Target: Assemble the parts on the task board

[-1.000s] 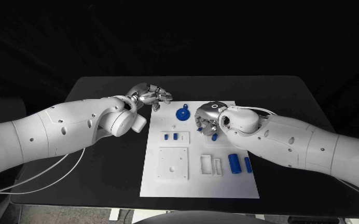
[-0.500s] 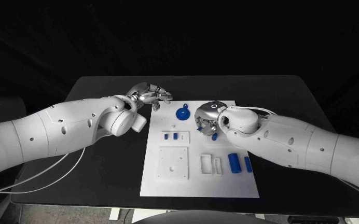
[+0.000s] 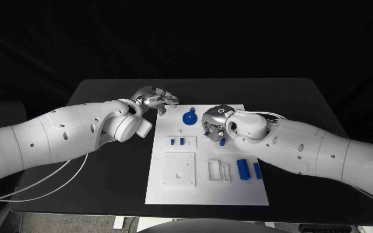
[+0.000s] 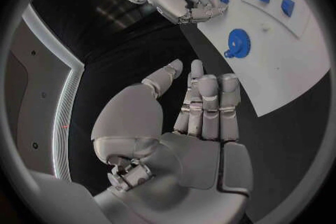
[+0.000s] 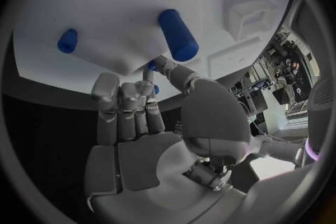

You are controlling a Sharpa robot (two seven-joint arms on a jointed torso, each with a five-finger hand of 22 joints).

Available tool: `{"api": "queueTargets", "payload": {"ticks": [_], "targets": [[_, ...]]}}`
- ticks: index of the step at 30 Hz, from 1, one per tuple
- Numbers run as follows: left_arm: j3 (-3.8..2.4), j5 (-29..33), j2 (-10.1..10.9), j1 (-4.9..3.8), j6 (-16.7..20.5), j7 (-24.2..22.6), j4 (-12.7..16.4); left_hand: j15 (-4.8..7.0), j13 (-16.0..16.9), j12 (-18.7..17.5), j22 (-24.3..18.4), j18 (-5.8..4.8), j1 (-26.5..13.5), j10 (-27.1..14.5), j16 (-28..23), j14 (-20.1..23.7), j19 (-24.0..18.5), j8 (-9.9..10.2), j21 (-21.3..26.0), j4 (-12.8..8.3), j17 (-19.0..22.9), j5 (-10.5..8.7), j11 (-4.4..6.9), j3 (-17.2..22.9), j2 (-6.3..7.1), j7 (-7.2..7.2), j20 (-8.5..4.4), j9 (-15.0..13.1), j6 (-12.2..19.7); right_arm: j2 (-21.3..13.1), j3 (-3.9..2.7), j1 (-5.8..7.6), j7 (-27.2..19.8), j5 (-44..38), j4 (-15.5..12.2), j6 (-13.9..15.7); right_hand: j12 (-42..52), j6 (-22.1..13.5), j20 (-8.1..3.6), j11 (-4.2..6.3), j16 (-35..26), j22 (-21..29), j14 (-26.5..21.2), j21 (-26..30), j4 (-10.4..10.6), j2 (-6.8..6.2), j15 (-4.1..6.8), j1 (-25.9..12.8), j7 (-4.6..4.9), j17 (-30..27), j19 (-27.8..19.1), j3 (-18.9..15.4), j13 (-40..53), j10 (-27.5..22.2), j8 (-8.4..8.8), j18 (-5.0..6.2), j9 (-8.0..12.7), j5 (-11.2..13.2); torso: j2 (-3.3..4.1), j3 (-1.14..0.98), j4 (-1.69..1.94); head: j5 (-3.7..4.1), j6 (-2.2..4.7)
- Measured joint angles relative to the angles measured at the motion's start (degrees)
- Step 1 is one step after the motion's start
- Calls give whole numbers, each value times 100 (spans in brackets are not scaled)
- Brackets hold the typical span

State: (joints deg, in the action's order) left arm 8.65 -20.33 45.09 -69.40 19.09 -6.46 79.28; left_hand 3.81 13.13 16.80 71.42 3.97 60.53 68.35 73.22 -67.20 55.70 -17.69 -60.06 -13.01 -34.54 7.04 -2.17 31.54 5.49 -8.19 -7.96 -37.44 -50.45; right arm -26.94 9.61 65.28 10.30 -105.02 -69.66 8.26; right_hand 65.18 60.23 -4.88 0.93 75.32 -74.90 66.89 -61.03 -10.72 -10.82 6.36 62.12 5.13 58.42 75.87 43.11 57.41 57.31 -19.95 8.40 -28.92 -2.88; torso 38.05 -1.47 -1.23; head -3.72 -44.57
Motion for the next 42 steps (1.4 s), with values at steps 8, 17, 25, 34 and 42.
{"api": "queueTargets", "payload": {"ticks": [8, 17, 25, 34, 42], "targets": [[0, -5, 1, 0, -3, 6, 1, 0, 0, 0, 0, 0, 0, 0, 0, 0, -3, 0, 0, 0, 0, 0, 0, 0, 0, 0, 3, 0, 0, 40, 9, -1, 32, -85, 36, 23, 0, 18, -1, 10, 0, -3, 16, -24, 142, -87, 14, -87, -18, 10, 20, 110, -11, 24, -2, 0, -3, 0, 1, -2, -1, 1, -11], [0, -136, 4, 0, -3, 7, 7, 0, 5, 0, 0, 0, 0, 0, 0, 0, -9, 0, 0, 0, 0, 0, 0, 0, 0, 1, 9, -1, 1, 58, 43, 8, 52, -130, 50, 52, -26, 23, 0, 9, -23, -4, 25, -24, 363, -305, 9, -314, -23, 22, 21, 221, -31, 25, 27, 1, 3, -157, 1, -4, -1, 2, -14], [0, -199, 4, 0, -3, 5, 7, 0, 4, 0, 0, 0, 0, 0, 0, 0, -10, 0, 0, 0, 0, 0, 0, 0, 0, 4, 10, -1, 4, 57, 67, 17, 61, -153, 38, 67, -27, -40, 1, 9, -49, -4, 27, -24, 168, -297, 8, -385, 39, 52, 20, 332, -31, 25, 71, 1, 3, -1597, 1, -4, -4, 9, -14], [1, -221, 1, 0, -6, 4, 7, 0, 4, 0, 0, 0, 0, 0, 0, 0, -13, 0, 0, 0, 0, 0, 0, 0, 0, 11, 14, 4, 11, 43, 73, 14, 69, -177, 12, 98, -27, -41, 2, -11, -71, -4, 25, -24, -84, -130, 6, -515, 39, 91, 20, 410, -31, 44, 137, 1, 75, -2399, 0, -5, -2, 21, -14], [1, -231, -1, 0, -12, 4, 5, 0, 9, 0, 0, 1, 0, 0, 0, 0, 2, 0, 0, 0, 0, 0, 0, 0, 0, 12, 0, 4, 12, 6, 85, 1, 70, -182, -23, 208, -27, 7, 5, -11, -71, -3, 44, -24, -123, -31, -15, -495, 33, 106, 32, 417, -31, 44, 134, 0, 119, -2464, -1, -1, 0, 25, -5]]}}
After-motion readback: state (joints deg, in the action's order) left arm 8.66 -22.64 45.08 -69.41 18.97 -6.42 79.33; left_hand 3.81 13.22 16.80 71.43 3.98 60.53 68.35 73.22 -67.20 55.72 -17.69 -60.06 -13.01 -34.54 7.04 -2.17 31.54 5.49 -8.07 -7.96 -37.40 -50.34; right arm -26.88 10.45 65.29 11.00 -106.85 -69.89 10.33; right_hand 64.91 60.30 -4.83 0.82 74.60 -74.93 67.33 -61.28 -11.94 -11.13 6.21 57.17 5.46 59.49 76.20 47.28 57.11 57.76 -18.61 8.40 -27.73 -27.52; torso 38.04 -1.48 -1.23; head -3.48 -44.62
